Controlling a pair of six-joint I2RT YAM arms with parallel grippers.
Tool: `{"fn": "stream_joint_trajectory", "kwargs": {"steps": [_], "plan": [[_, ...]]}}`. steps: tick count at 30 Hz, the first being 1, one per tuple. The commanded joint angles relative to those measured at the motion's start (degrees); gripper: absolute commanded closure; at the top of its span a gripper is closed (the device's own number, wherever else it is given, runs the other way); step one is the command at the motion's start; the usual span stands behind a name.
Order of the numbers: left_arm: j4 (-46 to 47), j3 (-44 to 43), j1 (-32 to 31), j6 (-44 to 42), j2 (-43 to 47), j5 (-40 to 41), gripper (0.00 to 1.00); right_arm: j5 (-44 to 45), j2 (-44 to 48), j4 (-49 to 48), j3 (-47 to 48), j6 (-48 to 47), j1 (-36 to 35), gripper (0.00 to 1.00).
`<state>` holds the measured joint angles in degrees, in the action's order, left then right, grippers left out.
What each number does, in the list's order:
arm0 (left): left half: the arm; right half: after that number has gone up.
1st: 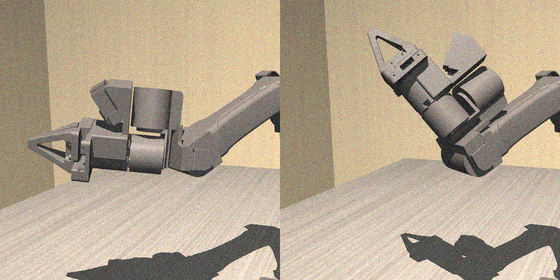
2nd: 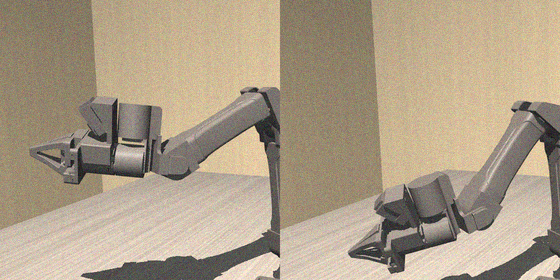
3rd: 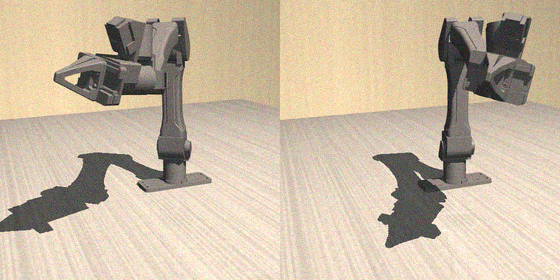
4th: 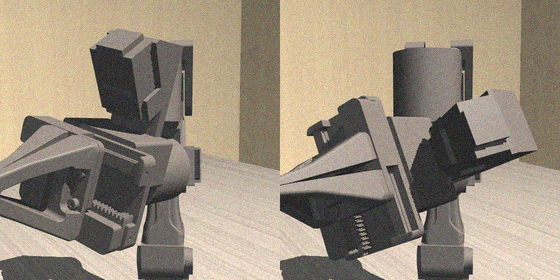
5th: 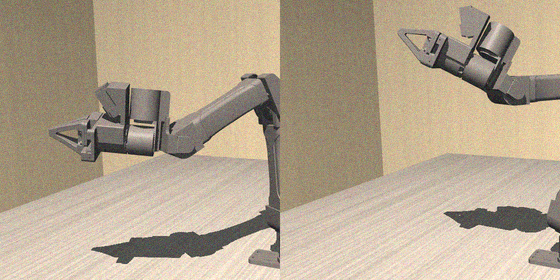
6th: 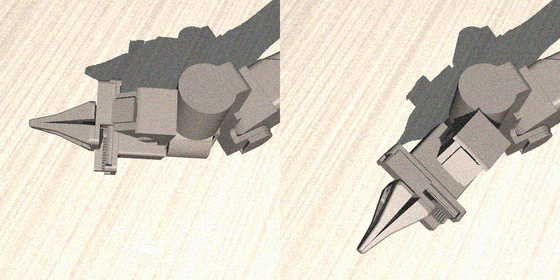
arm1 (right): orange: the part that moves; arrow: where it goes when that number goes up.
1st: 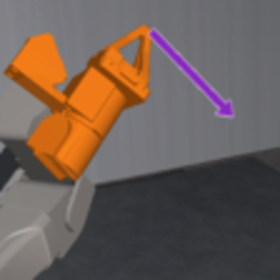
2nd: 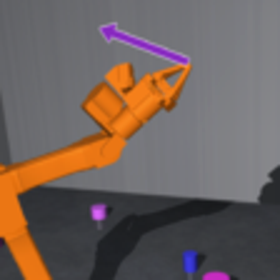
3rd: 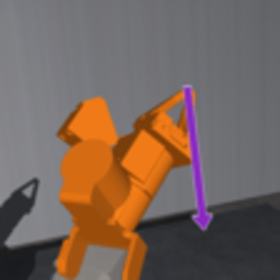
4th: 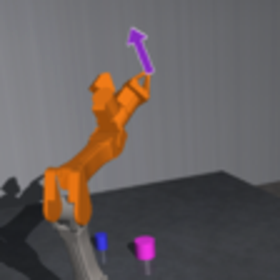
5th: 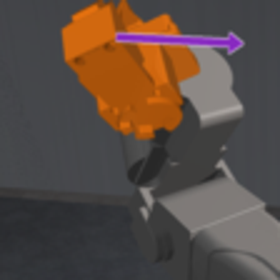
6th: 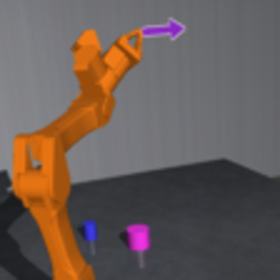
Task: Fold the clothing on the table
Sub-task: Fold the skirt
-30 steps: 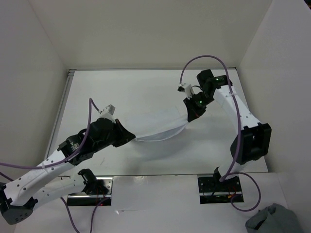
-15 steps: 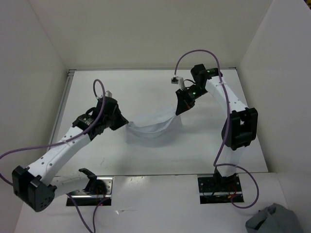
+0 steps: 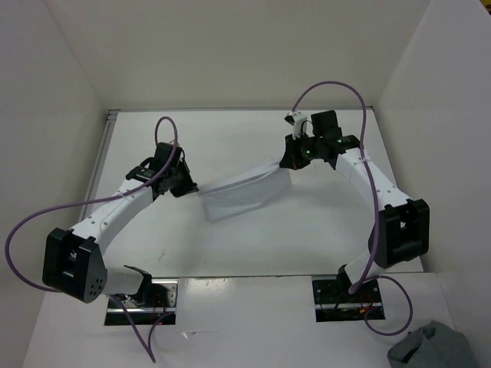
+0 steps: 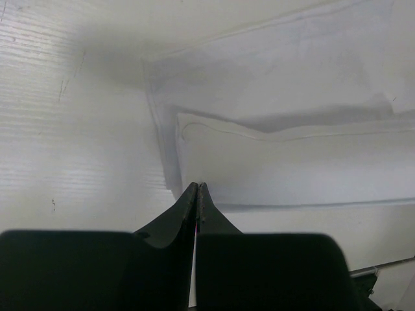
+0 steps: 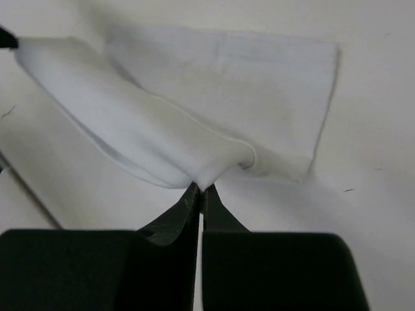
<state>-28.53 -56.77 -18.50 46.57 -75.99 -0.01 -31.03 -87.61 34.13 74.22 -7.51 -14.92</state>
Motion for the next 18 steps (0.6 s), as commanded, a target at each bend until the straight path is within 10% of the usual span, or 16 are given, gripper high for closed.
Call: {"fn": "stream_joint_trajectory", "kwargs": {"steps": [1, 18], "plan": [[1.8, -0.7, 0.4, -2.5, -0.2, 1.2, 1.0, 9.9, -1.2, -12.7, -0.1, 3.7, -0.2, 1.0], [-0.9, 2.7, -5.7, 1.1, 10.5, -2.0, 1.0, 6.6, 8.4, -4.8, -5.8, -4.7, -0.2, 1.0]]}}
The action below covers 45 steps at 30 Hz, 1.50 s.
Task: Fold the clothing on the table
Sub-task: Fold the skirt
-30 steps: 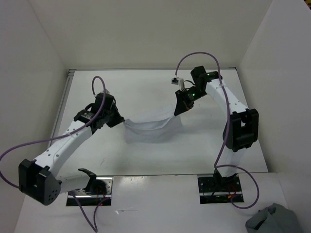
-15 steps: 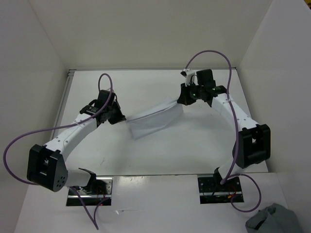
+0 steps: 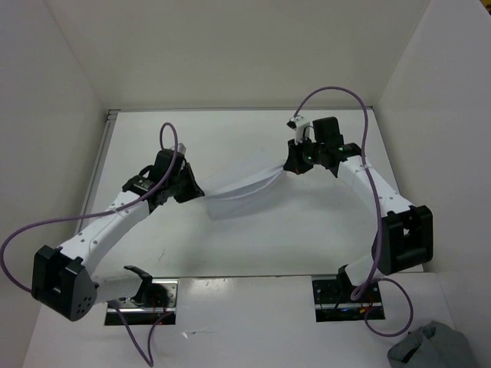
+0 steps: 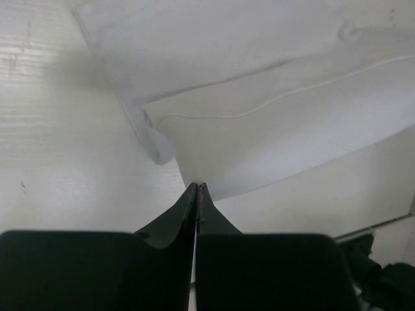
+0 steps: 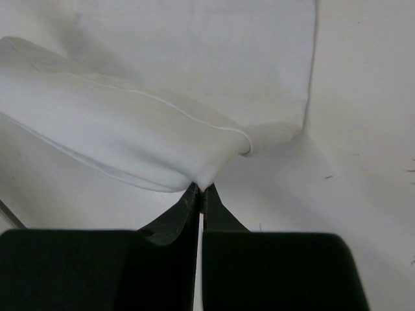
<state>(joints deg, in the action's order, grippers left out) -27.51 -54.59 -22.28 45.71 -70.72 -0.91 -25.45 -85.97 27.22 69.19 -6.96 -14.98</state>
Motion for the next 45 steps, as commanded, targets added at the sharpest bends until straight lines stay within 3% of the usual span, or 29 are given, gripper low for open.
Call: {"fn": "stream_joint_trajectory", "kwargs": {"steps": [1, 5, 9, 11, 15, 22, 30, 45], "plan": [[-2.5, 0.5, -2.5, 1.9, 6.1, -2.2, 1.0, 0.2, 7.7, 4.0, -0.8, -6.6, -0.1, 1.0], [-7.4, 2.6, -9.7, 8.1, 13.3, -3.4, 1.0, -2.6, 12.3, 14.2, -1.3, -13.0, -0.1, 1.0], [-12.4, 5.5, -18.6, 19.0, 23.7, 3.6, 1.0, -3.8, 19.0, 21.2, -2.4, -16.6, -0.7, 1.0], [-13.9, 7.5, -20.5, 23.5, 28.8, 5.0, 1.0, -4.4, 20.9, 23.0, -3.5, -17.2, -0.7, 1.0], [-13.9, 10.8, -21.7, 25.1, 30.6, 5.0, 1.0, -3.9, 23.8, 21.8, -5.7, -15.2, -0.7, 1.0], [-9.6, 7.8, -21.7, 22.3, 21.6, 7.8, 1.0, -4.9, 14.4, 21.3, -4.5, -12.4, -0.7, 1.0], [-5.3, 1.9, -21.1, 18.0, 7.2, 8.6, 0.99, -10.5, -0.1, 22.3, 3.7, -10.7, -0.7, 1.0], [-1.8, 1.1, -8.4, 9.6, -4.9, 7.9, 0.95, -14.4, -17.5, 15.3, 14.2, -4.0, 0.4, 1.0]]}}
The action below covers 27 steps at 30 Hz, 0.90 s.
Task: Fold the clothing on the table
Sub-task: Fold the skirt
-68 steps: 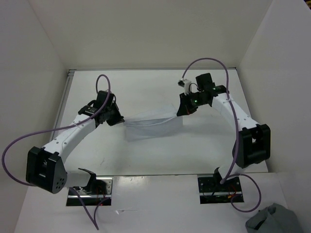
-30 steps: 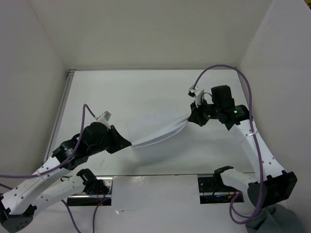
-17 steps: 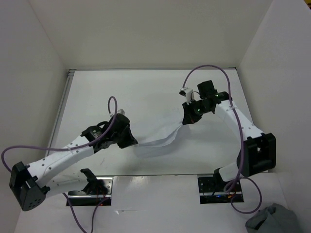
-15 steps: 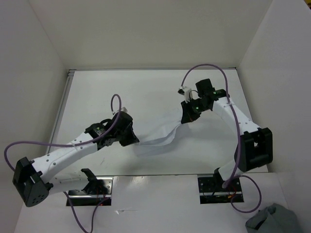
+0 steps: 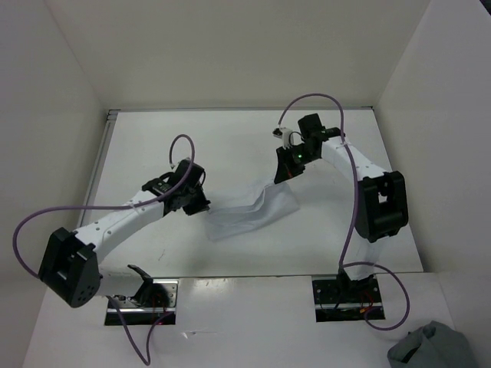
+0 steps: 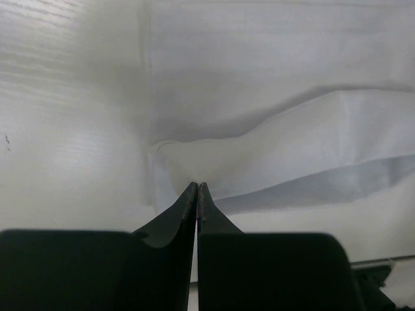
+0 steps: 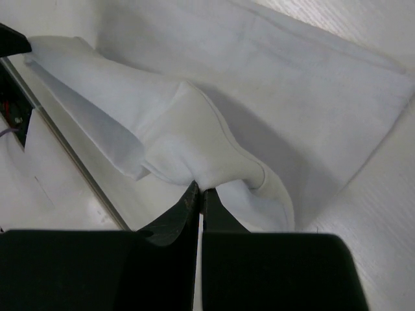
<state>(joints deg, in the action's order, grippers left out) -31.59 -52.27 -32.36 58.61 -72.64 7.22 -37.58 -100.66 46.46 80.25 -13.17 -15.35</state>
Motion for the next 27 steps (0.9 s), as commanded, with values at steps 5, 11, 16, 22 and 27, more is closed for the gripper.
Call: {"fn": "stream_joint_trajectory", "kwargs": {"steps": [5, 11, 16, 22, 27], "plan": [[3.5, -1.3, 3.8, -4.6, -7.2, 1.8, 0.95, -4.1, -5.4, -7.2, 3.8, 3.9, 3.9, 1.0], [6.8, -3.3, 8.8, -7.9, -9.8, 3.1, 0.95, -4.3, -6.5, -12.4, 2.0, 5.6, 5.6, 1.0], [8.0, -7.0, 9.9, -9.1, -14.9, 3.1, 0.95, -3.2, -6.5, -14.6, 1.3, 6.8, 5.6, 1.0], [9.7, -9.1, 9.9, -9.1, -15.1, 1.3, 0.93, -4.3, -6.5, -17.4, -0.6, 7.4, 5.6, 0.99], [9.7, -10.3, 9.9, -9.7, -12.9, 2.5, 0.86, -4.9, -3.7, -22.1, -3.2, 9.7, 6.2, 0.99]]}}
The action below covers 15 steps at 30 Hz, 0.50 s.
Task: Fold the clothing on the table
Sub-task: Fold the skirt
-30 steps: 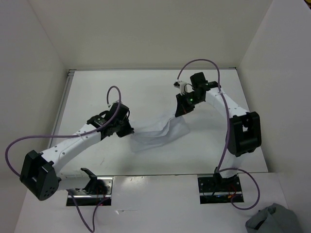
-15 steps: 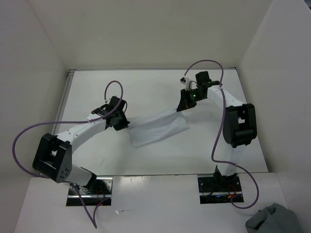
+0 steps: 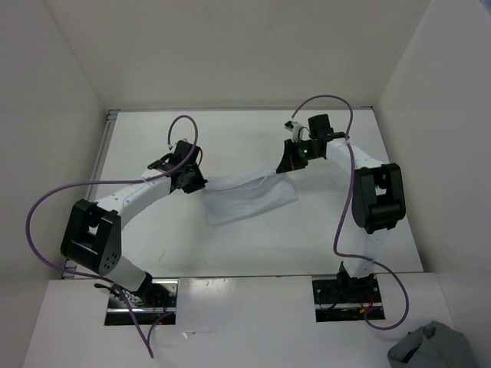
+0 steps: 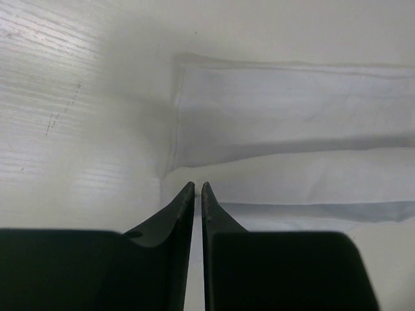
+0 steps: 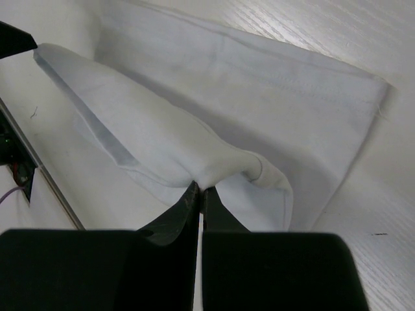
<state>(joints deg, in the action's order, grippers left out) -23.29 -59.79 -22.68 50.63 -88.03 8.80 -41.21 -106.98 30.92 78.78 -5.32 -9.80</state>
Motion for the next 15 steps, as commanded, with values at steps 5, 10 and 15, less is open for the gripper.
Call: {"fn": "stream_joint_trajectory", "kwargs": {"steps": [5, 10, 15], "plan": [[5.7, -5.0, 1.5, -6.2, 0.6, 3.4, 0.77, 1.3, 6.0, -16.7, -7.0, 10.2, 2.9, 0.97], [4.6, -6.7, 3.4, -8.6, -0.2, 6.9, 0.18, 6.6, 6.0, -21.2, -6.4, 13.0, 4.3, 0.24], [8.3, -1.2, 1.4, -11.0, 3.6, 4.5, 0.07, 20.2, 13.4, -27.6, -12.5, 10.1, 5.1, 0.0]]}}
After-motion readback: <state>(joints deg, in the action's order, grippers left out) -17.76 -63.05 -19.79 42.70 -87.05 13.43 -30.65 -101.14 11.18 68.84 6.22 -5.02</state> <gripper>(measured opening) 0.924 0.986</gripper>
